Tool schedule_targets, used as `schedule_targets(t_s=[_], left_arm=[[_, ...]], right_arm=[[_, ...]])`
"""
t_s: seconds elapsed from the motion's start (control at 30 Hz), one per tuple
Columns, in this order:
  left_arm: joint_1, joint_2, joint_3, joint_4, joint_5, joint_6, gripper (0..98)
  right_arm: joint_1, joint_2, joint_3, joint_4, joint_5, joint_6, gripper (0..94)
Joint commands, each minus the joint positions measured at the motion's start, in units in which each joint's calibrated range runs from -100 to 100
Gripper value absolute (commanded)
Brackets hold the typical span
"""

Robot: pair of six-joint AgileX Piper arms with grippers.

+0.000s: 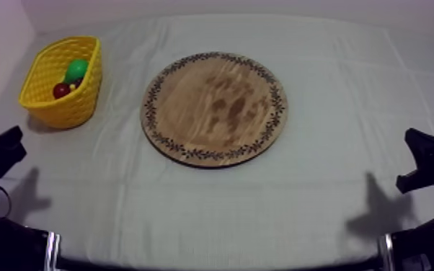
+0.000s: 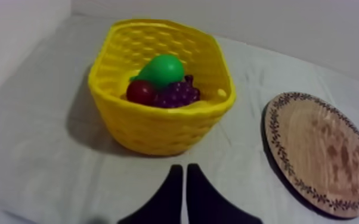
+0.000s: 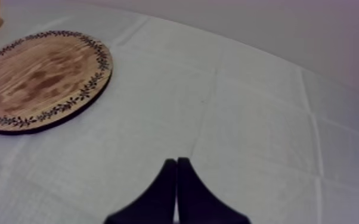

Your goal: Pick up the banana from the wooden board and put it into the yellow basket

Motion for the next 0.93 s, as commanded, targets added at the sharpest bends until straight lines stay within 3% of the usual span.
schedule_targets(t_s=[0.0,0.1,0.43,0.9], left_arm=[[0.3,-0.8,2.7,1.32,-2.9,-2.8,0.1],[0.5,-1.8,3.7,1.88,-4.5,-2.9,0.1],[-0.9,-5.1,4.2,2.16,-5.7,1.7,0.1],[-3.2,-8.9,4.2,2.13,-5.6,2.2,0.1]], right_arm=[[0.0,0.0,0.0,0.0,0.0,0.0,0.3],[0.0,0.0,0.0,0.0,0.0,0.0,0.3],[0.0,0.0,0.0,0.0,0.0,0.0,0.3],[-0.1,0.0,0.0,0.0,0.0,0.0,0.3]])
